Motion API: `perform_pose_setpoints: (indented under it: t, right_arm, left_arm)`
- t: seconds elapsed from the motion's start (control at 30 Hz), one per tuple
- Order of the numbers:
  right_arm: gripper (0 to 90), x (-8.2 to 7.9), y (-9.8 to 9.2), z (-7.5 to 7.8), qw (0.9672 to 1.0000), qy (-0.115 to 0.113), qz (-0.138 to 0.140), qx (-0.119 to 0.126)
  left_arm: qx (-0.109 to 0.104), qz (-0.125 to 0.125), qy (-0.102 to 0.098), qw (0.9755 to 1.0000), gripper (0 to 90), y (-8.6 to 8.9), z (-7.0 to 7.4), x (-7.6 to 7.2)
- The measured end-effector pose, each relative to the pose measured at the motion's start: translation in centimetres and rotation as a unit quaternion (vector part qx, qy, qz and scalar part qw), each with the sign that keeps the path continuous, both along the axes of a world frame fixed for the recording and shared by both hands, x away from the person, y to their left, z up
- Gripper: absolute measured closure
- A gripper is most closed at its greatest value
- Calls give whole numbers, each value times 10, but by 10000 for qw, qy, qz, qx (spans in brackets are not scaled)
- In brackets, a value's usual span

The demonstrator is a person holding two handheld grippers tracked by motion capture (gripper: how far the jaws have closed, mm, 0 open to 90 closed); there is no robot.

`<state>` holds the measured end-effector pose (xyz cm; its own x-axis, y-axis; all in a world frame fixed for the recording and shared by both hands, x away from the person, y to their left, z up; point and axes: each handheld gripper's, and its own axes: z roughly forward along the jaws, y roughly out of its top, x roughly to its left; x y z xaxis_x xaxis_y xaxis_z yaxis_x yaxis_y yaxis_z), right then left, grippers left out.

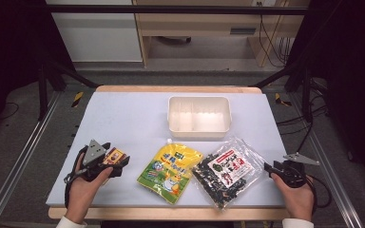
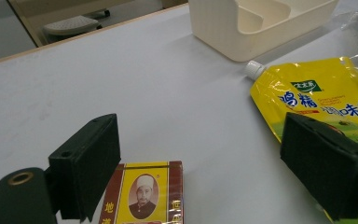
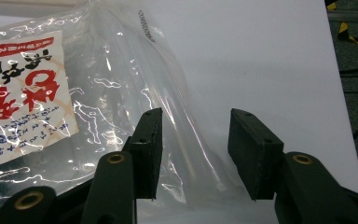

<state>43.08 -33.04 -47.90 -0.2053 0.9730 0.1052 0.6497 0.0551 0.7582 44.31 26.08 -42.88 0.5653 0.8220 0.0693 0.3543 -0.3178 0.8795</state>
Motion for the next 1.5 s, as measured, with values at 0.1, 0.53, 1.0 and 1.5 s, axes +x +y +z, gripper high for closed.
perform_pose_setpoints:
  t: [0.1,0.53,1.0,1.5]
  right_arm:
    - [615,-1,1,0,10000,-6,38,16]
    - [834,-3,5,0,9991,56,354,-223]
    - [896,-30,2,61,9950,-593,785,-186]
    - [897,-17,42,200,9642,-1274,2145,-899]
  left_arm:
    - [-19,27,1,10000,155,1,1,-1]
    - [9,8,15,10000,209,0,0,0]
    - [-13,-60,99,9999,220,5,3,-4]
    - [345,-721,176,9966,225,-11,35,-5]
